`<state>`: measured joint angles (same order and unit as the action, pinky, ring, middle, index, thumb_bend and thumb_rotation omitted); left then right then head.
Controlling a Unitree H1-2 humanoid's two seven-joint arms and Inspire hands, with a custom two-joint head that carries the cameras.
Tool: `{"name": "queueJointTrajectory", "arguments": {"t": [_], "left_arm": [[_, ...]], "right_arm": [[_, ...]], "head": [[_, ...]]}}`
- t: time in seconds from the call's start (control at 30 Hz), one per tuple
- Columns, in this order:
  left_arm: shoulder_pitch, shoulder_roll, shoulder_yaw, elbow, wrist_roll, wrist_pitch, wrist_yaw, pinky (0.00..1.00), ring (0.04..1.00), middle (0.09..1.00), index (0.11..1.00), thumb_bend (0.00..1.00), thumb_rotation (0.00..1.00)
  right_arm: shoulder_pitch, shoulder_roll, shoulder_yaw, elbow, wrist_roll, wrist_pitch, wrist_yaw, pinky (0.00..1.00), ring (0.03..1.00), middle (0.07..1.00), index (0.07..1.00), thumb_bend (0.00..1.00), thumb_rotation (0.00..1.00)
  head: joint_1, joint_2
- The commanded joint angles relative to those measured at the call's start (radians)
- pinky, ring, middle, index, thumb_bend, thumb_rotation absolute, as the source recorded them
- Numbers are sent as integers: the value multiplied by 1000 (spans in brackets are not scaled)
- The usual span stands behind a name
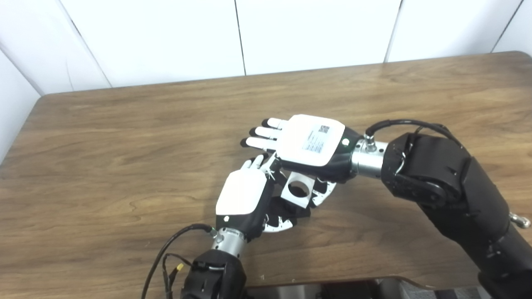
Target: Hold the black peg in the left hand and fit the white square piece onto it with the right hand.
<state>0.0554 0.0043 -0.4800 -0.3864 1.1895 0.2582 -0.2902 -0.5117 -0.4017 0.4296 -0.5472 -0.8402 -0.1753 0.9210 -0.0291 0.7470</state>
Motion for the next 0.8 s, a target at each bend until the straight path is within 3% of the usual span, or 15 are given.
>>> {"name": "queueJointTrajectory", "arguments": {"t": [0.0, 0.77], "left_arm": [[0, -4, -7, 4, 14, -2, -15, 968, 972, 902, 493, 512, 76], [-6, -9, -9, 14, 19, -2, -14, 949, 973, 894, 494, 512, 77]], "right_arm": [[-22, -1, -17, -3, 1, -14, -33, 1000, 1000, 990, 490, 524, 147], [-7, 6, -3, 3, -1, -38, -29, 1000, 1000, 999, 492, 521, 148]], "head": [[-2, 2], [9, 11]]}}
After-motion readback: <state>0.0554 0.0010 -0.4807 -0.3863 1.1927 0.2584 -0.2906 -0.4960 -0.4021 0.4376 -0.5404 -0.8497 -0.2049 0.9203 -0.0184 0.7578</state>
